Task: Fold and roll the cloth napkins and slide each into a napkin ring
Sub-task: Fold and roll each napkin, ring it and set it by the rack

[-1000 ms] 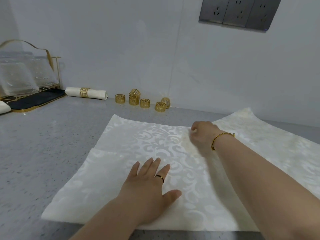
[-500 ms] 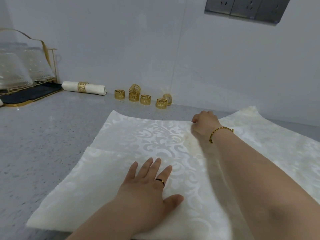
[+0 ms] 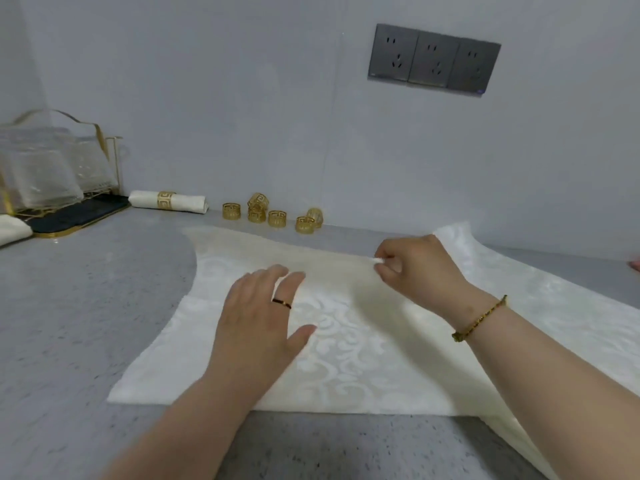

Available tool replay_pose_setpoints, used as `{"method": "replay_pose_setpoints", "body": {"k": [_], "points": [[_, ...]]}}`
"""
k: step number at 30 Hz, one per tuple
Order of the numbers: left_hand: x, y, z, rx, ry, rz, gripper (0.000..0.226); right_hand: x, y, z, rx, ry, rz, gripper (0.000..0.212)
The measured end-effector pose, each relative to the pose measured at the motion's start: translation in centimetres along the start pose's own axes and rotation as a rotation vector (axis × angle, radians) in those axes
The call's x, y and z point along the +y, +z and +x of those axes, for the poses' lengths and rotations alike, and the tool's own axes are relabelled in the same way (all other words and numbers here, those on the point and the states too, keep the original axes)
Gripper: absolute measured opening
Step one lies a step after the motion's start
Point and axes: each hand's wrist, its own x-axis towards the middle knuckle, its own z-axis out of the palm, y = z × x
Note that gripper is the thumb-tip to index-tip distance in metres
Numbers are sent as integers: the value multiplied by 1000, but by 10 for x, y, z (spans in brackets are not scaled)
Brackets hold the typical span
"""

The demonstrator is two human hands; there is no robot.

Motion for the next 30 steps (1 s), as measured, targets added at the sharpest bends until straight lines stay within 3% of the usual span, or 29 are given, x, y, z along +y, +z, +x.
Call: {"method": "replay_pose_setpoints", "body": {"k": [2,6,9,12,16,20,24,28,30], "points": [[-4,0,-4,79,-9,75,96,-7,6,-29,76,-75,-151,8],[-20,-4,-17,4,-98,219,112,-12,27,-80,176,-161,-197,6],[-30,-4,-30,-98,-122,359,83,-11,42,-106,165,-146,-226,22],[-25,-13,-38,-325,-183,291,50,-9,48,-120,143,-64,-282,29],[-27,-20,-49,-326,-162,168,51,3,45,-132,107,92,-304,52],[-33,-21,-60,-307,-71,187,63,16,36,-142,93,91,-362,41],[-31,-19,-63,-301,-221,9,43,25,29,-148,121,3,-349,17],[-36,-20,-63,-302,-328,-90,42,43,25,-151,135,113,-370,46],[-38,-19,-64,-297,-357,-102,41,53,22,-155,139,216,-385,42]]}}
